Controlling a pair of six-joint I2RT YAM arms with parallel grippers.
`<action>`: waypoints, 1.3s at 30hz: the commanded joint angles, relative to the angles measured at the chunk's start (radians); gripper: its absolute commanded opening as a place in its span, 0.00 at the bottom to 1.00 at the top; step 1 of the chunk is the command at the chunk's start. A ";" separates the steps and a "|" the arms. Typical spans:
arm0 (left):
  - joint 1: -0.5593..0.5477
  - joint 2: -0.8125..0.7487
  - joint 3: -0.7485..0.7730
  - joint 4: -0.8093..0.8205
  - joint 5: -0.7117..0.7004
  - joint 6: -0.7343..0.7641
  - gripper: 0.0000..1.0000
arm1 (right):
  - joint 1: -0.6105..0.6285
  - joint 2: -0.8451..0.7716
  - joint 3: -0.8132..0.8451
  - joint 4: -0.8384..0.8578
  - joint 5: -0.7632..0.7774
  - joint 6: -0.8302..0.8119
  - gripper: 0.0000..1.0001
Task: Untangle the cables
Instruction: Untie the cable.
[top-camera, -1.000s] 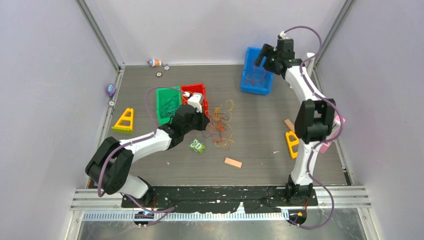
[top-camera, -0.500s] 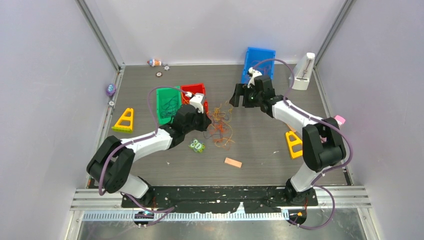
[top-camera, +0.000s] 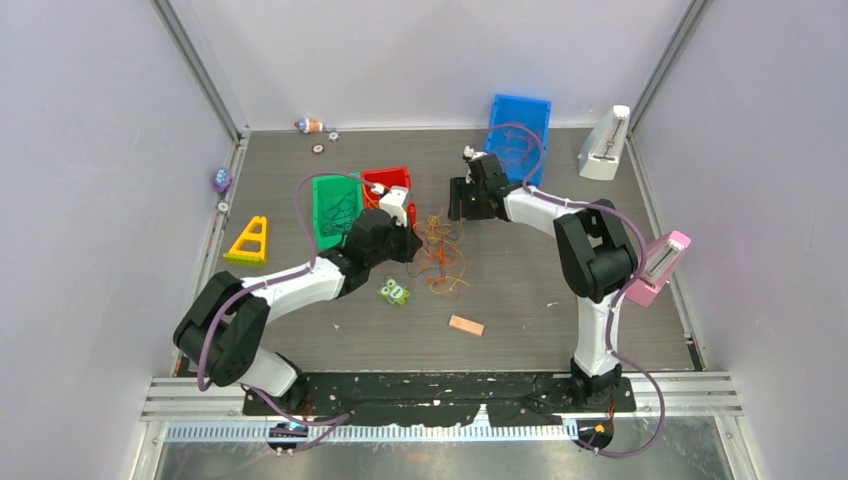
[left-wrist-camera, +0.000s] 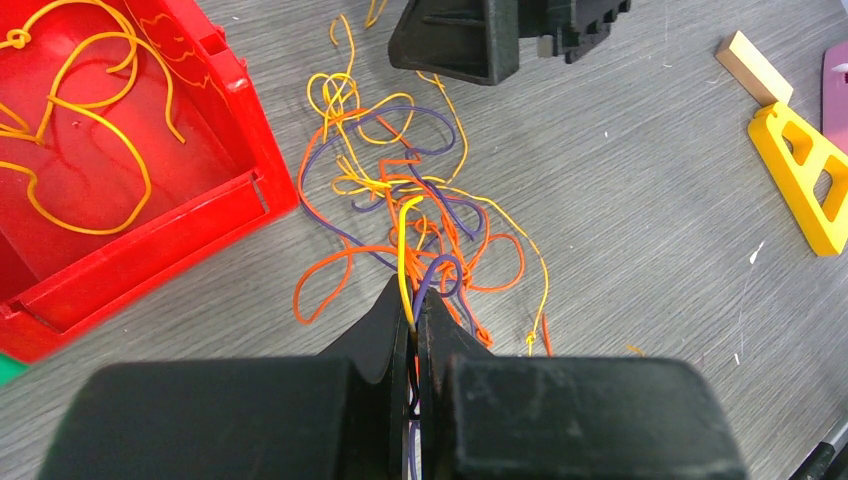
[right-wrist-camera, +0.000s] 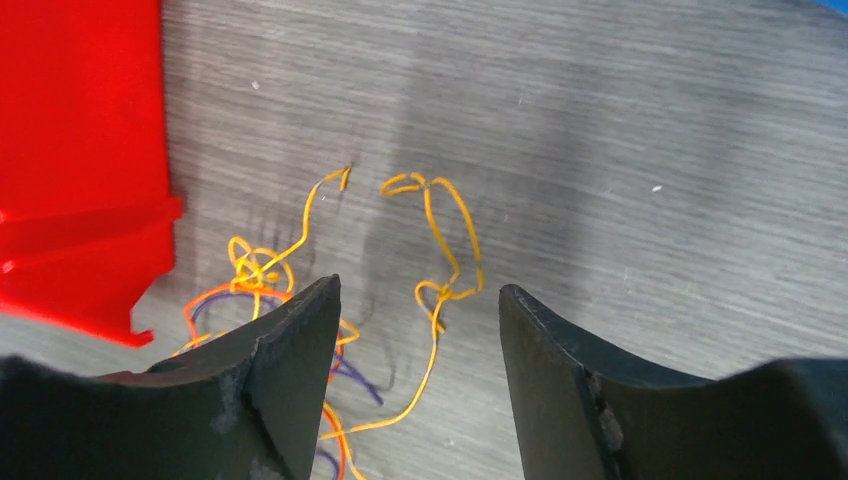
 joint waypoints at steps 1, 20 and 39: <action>-0.002 -0.015 0.027 0.026 -0.002 0.017 0.00 | 0.026 0.045 0.098 -0.062 0.119 -0.010 0.59; -0.005 0.020 0.051 0.015 0.037 0.001 0.00 | -0.204 -0.668 0.179 -0.362 0.383 -0.048 0.05; -0.062 0.345 0.358 -0.266 0.087 0.030 0.00 | -0.292 -0.545 1.169 -0.667 0.275 0.017 0.05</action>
